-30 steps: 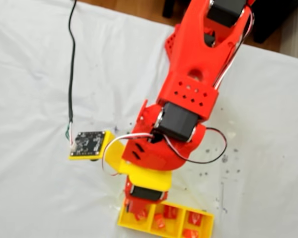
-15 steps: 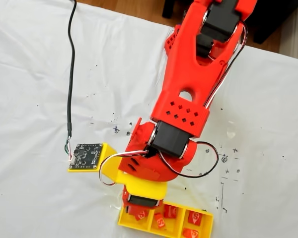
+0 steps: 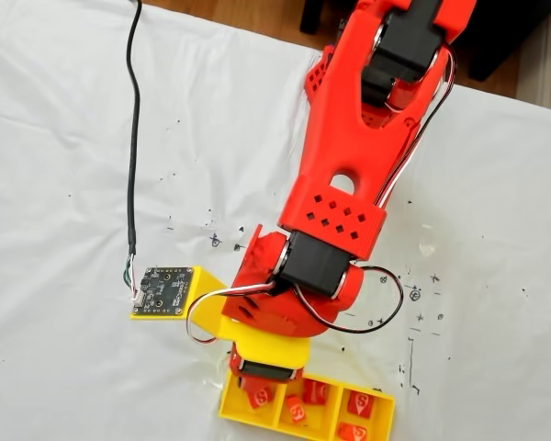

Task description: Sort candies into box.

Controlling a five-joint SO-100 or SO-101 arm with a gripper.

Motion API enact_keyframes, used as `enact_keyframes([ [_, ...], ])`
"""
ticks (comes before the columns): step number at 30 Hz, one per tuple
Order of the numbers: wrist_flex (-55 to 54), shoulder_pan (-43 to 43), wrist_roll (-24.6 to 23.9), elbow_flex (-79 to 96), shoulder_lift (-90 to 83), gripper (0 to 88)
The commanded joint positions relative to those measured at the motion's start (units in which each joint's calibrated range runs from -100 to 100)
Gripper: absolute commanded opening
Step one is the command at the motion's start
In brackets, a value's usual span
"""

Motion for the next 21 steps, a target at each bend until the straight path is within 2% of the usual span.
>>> enact_keyframes([
  [1, -2.6, -1.4, -0.7, -8.1, -0.1, 0.1],
  [21, -4.9, -2.3, -2.4, -8.9, 1.6, 0.1],
])
